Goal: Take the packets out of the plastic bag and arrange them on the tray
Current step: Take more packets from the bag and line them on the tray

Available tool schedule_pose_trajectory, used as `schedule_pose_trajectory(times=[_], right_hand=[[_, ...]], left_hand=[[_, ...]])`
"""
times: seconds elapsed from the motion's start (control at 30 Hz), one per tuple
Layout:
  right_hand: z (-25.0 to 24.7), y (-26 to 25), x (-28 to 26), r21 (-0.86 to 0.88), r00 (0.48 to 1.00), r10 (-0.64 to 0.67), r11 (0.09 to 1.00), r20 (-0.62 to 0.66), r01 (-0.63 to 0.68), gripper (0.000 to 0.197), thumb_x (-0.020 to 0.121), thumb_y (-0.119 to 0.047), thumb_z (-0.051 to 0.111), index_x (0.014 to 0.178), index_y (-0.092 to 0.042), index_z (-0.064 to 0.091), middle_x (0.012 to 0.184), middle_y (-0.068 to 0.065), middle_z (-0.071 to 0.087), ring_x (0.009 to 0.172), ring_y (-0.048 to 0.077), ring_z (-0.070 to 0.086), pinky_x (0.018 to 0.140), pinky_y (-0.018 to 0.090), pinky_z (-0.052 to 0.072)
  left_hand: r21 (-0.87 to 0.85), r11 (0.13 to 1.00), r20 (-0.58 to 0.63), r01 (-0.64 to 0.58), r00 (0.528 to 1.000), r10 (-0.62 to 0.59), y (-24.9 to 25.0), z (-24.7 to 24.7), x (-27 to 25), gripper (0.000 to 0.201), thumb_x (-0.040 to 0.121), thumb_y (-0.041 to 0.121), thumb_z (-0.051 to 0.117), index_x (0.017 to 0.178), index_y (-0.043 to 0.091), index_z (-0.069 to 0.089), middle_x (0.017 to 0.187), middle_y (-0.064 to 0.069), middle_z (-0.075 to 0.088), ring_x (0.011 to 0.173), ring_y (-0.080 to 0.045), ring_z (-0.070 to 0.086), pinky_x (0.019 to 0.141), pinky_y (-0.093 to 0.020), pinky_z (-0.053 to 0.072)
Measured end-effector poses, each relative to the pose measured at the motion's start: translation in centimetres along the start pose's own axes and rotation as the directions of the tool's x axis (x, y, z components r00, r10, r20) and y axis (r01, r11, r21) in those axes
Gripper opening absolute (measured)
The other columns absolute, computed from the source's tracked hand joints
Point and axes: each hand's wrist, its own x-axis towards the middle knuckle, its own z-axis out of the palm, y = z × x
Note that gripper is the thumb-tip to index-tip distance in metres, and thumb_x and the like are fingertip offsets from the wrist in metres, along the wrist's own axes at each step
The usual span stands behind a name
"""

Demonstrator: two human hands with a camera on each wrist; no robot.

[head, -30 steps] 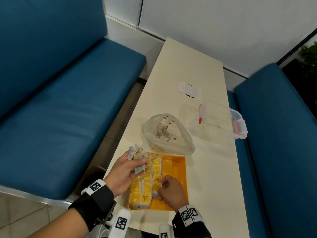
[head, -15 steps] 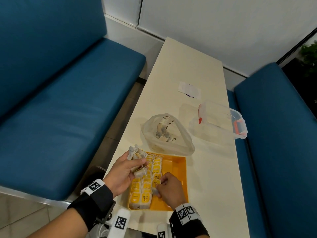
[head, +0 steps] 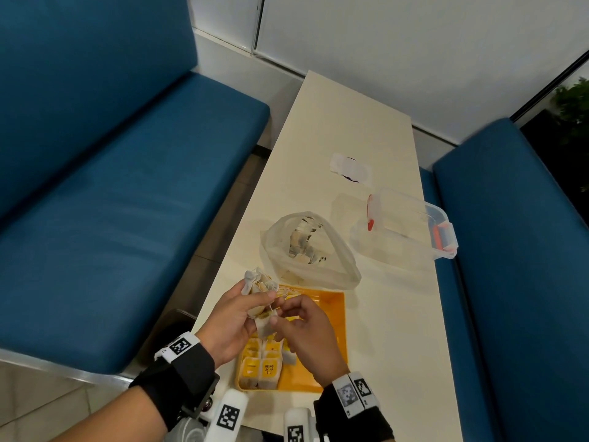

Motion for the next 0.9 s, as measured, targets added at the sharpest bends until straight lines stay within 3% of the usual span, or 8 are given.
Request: schedule_pose_trajectory(times=[0.1, 0.2, 0.4, 0.53, 0.7, 0.8, 0.9], right_hand=[[0.40, 0.15, 0.24, -0.008, 0.999, 0.032, 0.999, -0.003, -0.032, 0.023, 0.084, 0.000, 0.073, 0.099, -0.003, 0.057, 0.091, 0.024, 0.067, 0.058, 0.020, 0.062, 0.047, 0.017, 0.044], [0.58, 0.69, 0.44, -0.021, 0.998, 0.060, 0.998, -0.009, -0.060, 0.022, 0.083, 0.002, 0.069, 0.098, -0.005, 0.056, 0.075, 0.016, 0.064, 0.052, 0.019, 0.059, 0.047, 0.018, 0.042], [0.72, 0.69, -0.07, 0.105, 0.995, 0.103, 0.989, -0.018, -0.100, 0.018, 0.082, 0.005, 0.069, 0.092, 0.001, 0.055, 0.071, 0.008, 0.057, 0.048, 0.022, 0.057, 0.043, 0.025, 0.038], [1.02, 0.82, -0.26, 0.184, 0.997, 0.082, 0.980, -0.017, -0.077, 0.024, 0.082, 0.005, 0.071, 0.086, -0.005, 0.050, 0.076, 0.010, 0.055, 0.050, 0.026, 0.059, 0.043, 0.027, 0.036], [0.59, 0.59, -0.42, 0.218, 0.997, 0.059, 0.975, -0.048, -0.047, 0.024, 0.086, 0.008, 0.064, 0.083, -0.007, 0.046, 0.069, 0.001, 0.059, 0.051, 0.029, 0.062, 0.042, 0.027, 0.038], [0.47, 0.43, -0.49, 0.217, 0.997, 0.046, 0.976, -0.056, -0.033, 0.021, 0.086, 0.013, 0.060, 0.083, -0.004, 0.050, 0.069, 0.001, 0.059, 0.052, 0.029, 0.063, 0.042, 0.028, 0.041], [0.62, 0.22, -0.53, 0.250, 0.997, 0.064, 0.967, -0.042, -0.051, 0.015, 0.084, 0.012, 0.064, 0.084, -0.001, 0.057, 0.073, 0.007, 0.060, 0.055, 0.030, 0.064, 0.045, 0.029, 0.045]], left_hand=[[-0.005, 1.000, -0.005, -0.009, 1.000, 0.009, -0.10, 0.03, -0.11, 0.041, 0.085, 0.004, 0.073, 0.124, 0.003, 0.060, 0.102, -0.019, 0.074, 0.101, -0.030, 0.072, 0.078, -0.040, 0.060], [-0.016, 0.999, -0.011, -0.033, 0.999, 0.032, -0.05, -0.09, -0.18, 0.040, 0.087, 0.001, 0.071, 0.125, 0.003, 0.060, 0.113, -0.023, 0.072, 0.111, -0.033, 0.071, 0.088, -0.044, 0.059], [-0.077, 0.995, -0.037, -0.063, 0.997, 0.060, 0.26, -0.26, -0.12, 0.037, 0.084, 0.003, 0.073, 0.120, 0.005, 0.062, 0.108, -0.018, 0.073, 0.111, -0.031, 0.072, 0.075, -0.036, 0.063], [-0.116, 0.991, -0.059, -0.063, 0.997, 0.056, 0.01, -0.30, 0.09, 0.037, 0.086, 0.003, 0.072, 0.122, 0.004, 0.061, 0.108, -0.017, 0.073, 0.113, -0.031, 0.071, 0.075, -0.036, 0.063], [-0.123, 0.990, -0.072, -0.073, 0.995, 0.064, -0.04, -0.49, 0.22, 0.034, 0.089, 0.001, 0.069, 0.122, 0.003, 0.060, 0.106, -0.018, 0.073, 0.111, -0.030, 0.072, 0.076, -0.037, 0.065], [-0.132, 0.989, -0.071, -0.064, 0.996, 0.055, 0.00, -0.60, 0.13, 0.034, 0.090, 0.002, 0.069, 0.122, 0.004, 0.061, 0.108, -0.019, 0.072, 0.113, -0.031, 0.071, 0.075, -0.037, 0.065], [-0.123, 0.990, -0.077, -0.067, 0.995, 0.058, 0.04, -0.41, 0.01, 0.029, 0.091, 0.002, 0.068, 0.119, 0.006, 0.062, 0.105, -0.017, 0.073, 0.109, -0.028, 0.073, 0.065, -0.032, 0.063]])
